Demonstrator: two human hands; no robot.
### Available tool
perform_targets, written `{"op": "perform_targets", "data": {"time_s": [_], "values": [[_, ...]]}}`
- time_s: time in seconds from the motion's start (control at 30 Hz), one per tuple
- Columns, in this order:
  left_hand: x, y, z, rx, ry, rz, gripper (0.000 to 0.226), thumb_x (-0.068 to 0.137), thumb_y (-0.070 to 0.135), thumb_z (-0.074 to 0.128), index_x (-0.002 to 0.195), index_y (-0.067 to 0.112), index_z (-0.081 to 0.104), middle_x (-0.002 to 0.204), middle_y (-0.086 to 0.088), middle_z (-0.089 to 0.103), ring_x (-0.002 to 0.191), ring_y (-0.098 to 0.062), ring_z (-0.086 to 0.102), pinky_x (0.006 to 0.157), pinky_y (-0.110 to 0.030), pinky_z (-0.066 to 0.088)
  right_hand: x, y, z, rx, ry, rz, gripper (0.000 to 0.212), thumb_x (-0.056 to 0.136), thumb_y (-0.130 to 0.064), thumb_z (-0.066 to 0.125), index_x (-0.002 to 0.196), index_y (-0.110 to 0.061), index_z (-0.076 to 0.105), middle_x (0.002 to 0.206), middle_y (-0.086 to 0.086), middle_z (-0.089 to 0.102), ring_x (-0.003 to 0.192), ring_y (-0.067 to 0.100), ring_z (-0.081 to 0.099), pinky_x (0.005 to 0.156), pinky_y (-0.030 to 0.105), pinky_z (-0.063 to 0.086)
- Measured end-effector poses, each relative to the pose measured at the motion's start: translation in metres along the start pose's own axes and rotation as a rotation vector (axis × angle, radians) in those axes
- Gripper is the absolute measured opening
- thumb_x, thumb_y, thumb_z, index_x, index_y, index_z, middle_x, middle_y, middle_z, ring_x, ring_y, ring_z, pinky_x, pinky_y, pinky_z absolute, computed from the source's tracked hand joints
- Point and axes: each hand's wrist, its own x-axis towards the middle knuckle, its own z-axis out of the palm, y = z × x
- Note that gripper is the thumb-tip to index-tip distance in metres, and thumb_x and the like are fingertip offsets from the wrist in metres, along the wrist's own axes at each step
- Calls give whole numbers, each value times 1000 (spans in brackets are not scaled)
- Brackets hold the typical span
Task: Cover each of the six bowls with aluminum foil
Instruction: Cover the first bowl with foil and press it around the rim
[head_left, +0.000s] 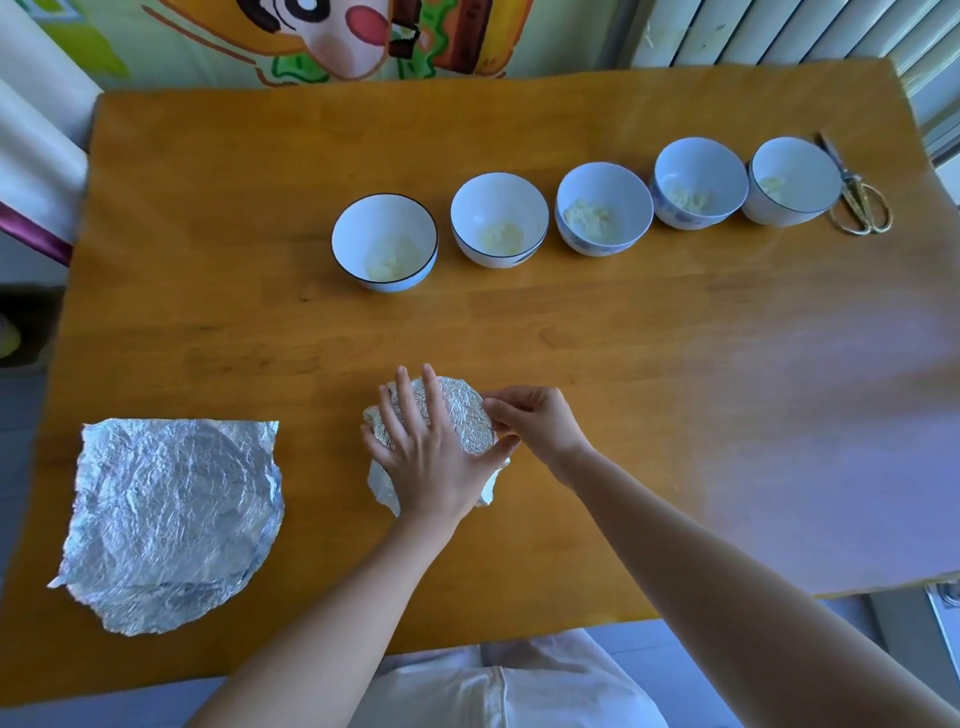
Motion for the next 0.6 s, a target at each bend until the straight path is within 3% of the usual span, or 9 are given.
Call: {"op": "perform_targets", "data": {"time_s": [0.17,0.27,0.37,0.5,0.6], "values": [[-3,-8,-5,-51,-18,5,135,56,102,25,160,20,-1,166,-16,-2,152,-38,-1,114,-68,6,8,1,1,-2,-51,17,15,87,-18,73,100,-10,77,89,15,74,76,18,64,84,38,56],[2,-18,-14,57,42,285,126,64,97,32,160,23,0,166,-14,-9,151,-41,-10,112,-67,-10,12,-4,0,-26,-68,-2,6,87,-18,73,91,-15,76,77,12,68,72,18,57,77,36,52],[13,-27,-13,247,-12,569,114,72,94,28,160,26,3,168,-7,-2,152,-39,-6,112,-75,0,14,-7,0,-56,-91,-25,7,88,-15,71,91,-11,75,77,11,66,70,17,56,74,35,52],[17,-37,-4,290,-53,529,102,80,84,33,160,24,10,167,-3,9,153,-36,8,112,-72,13,9,-7,-4,20,-71,-15,18,89,-5,67,107,-2,66,86,11,71,72,13,65,74,26,54],[16,-36,-5,276,-29,516,98,79,78,38,159,25,18,167,-2,14,152,-34,14,113,-68,17,-3,3,-12,-89,-89,-125,19,85,1,64,103,-5,67,95,9,73,82,13,70,79,25,54]]}}
